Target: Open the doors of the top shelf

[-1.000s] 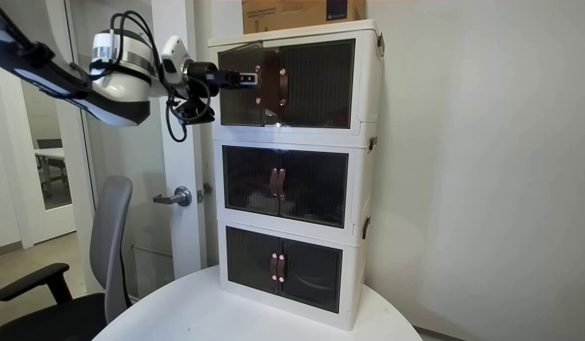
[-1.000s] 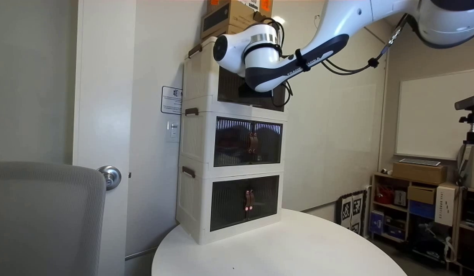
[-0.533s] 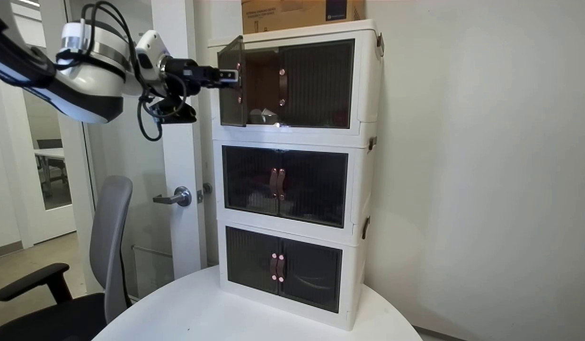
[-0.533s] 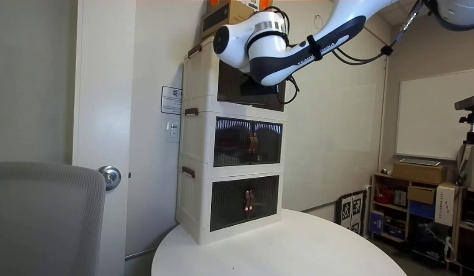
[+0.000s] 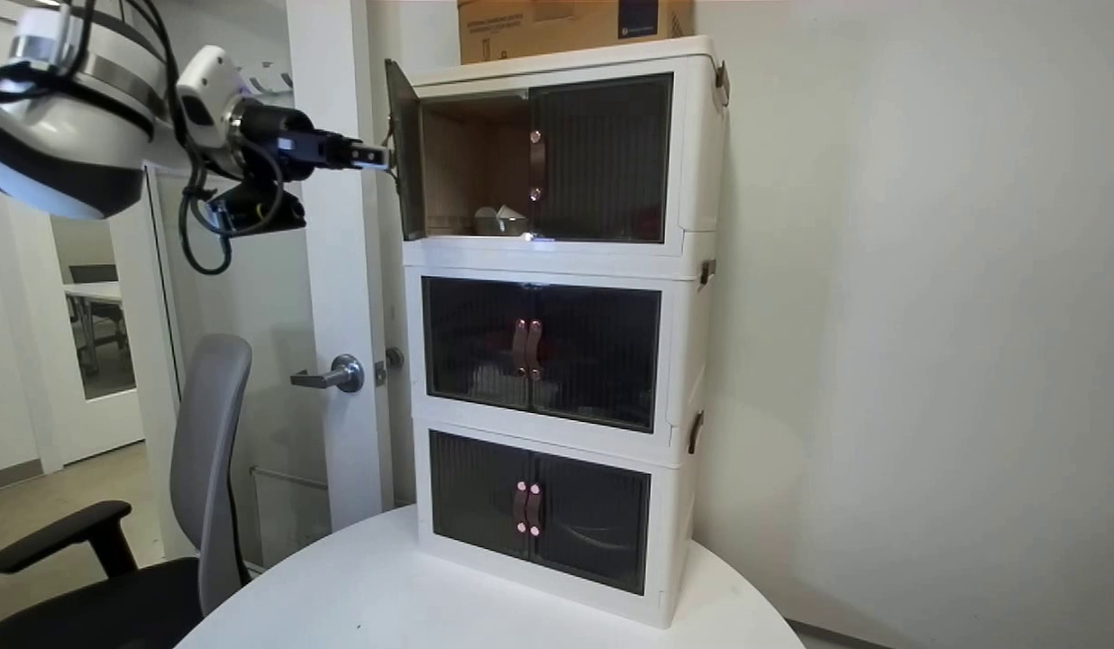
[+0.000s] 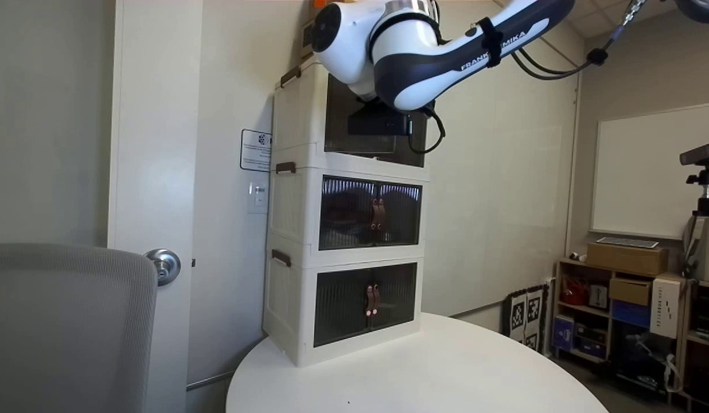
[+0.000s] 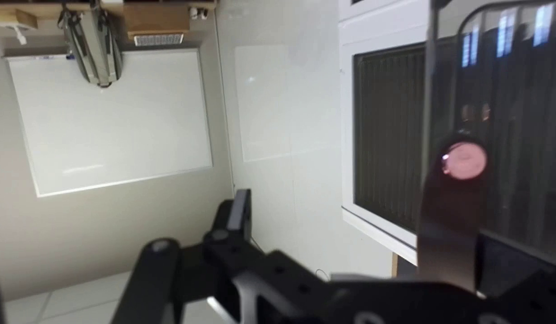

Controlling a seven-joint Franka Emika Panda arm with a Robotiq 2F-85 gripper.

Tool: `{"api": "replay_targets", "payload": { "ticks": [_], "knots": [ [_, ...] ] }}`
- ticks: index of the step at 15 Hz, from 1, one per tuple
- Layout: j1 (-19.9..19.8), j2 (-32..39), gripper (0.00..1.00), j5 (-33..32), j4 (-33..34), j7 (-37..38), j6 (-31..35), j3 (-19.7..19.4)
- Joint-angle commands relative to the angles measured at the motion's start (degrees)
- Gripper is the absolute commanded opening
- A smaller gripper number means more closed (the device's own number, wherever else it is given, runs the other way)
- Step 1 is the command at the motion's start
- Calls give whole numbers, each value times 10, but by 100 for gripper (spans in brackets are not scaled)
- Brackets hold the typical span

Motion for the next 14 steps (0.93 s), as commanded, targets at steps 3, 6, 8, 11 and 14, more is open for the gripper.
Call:
{"api": "replay_targets", "payload": {
  "ticks": [3,6,8,11,14],
  "knots": [
    [15,-45,100,47,-74,39,102,49],
    [20,-48,100,54,-89,44,147,59],
    [19,-56,100,73,-100,40,166,62],
    [0,-73,100,150,-105,-2,245,66],
    [-27,-107,100,250,-115,-86,330,56]
  ]
}}
